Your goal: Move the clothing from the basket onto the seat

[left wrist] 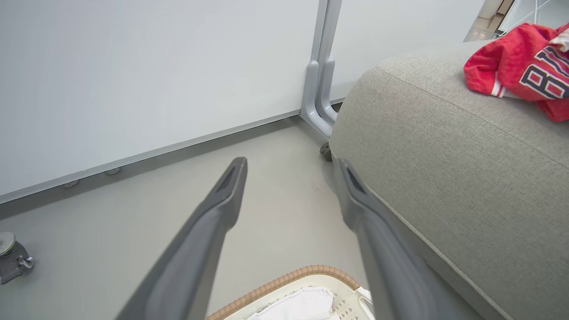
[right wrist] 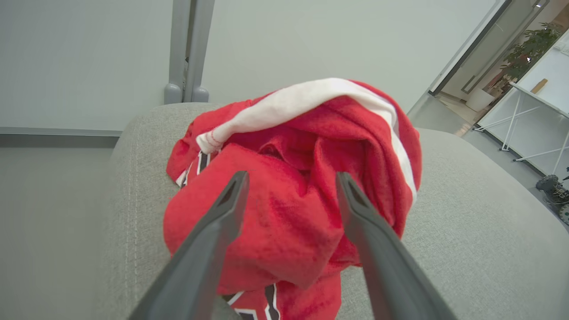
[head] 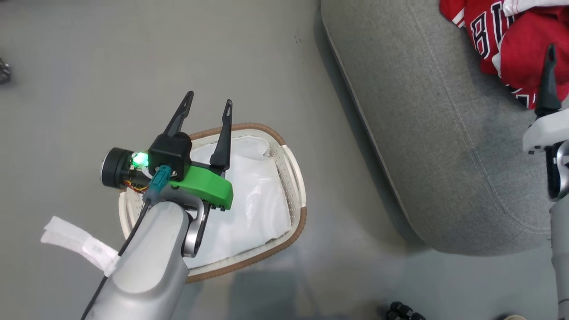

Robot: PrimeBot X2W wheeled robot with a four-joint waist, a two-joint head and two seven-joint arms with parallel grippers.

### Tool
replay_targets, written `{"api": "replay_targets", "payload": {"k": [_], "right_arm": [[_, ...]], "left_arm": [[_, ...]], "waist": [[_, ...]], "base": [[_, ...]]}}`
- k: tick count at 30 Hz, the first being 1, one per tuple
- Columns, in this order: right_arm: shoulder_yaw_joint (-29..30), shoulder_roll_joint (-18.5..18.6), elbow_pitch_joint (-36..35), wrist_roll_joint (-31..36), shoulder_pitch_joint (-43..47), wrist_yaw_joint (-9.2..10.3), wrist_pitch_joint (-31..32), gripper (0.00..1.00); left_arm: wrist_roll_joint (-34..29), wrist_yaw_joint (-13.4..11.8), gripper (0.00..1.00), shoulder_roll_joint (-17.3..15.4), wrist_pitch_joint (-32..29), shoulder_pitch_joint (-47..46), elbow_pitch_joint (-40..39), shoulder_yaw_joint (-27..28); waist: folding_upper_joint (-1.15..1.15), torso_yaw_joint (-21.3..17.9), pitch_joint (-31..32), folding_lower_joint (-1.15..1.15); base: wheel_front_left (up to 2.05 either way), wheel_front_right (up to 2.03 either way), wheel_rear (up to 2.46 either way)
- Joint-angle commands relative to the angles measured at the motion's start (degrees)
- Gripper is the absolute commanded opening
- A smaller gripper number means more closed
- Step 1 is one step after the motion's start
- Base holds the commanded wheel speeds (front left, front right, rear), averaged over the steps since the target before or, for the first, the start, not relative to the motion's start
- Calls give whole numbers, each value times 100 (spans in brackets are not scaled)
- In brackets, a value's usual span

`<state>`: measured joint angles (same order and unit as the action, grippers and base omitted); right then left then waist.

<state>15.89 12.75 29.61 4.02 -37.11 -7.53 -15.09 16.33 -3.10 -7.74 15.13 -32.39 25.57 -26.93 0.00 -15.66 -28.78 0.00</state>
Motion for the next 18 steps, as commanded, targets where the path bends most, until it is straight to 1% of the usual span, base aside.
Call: {"api": "replay_targets", "payload": {"k": [1,7,14,18], "right_arm": [[-70,-45,-91,-92,170,8,-10,100],[-287,-232,-378,-360,507,8,-11,100],[-629,-445,-498,-488,679,8,-11,100],[-770,-581,-547,-545,788,8,-11,100]], "left_arm": [[-84,-45,100,25,-1,174,-98,95],[-190,-97,100,118,-1,622,-394,575],[-558,-148,100,179,-1,1056,-648,1091],[-753,-128,100,242,0,1339,-777,1331]], "waist": [[0,313,323,0],[0,711,666,0],[0,1123,950,0],[0,1297,1105,0]], "base": [[0,0,0],[0,0,0],[0,0,0],[0,0,0]]}}
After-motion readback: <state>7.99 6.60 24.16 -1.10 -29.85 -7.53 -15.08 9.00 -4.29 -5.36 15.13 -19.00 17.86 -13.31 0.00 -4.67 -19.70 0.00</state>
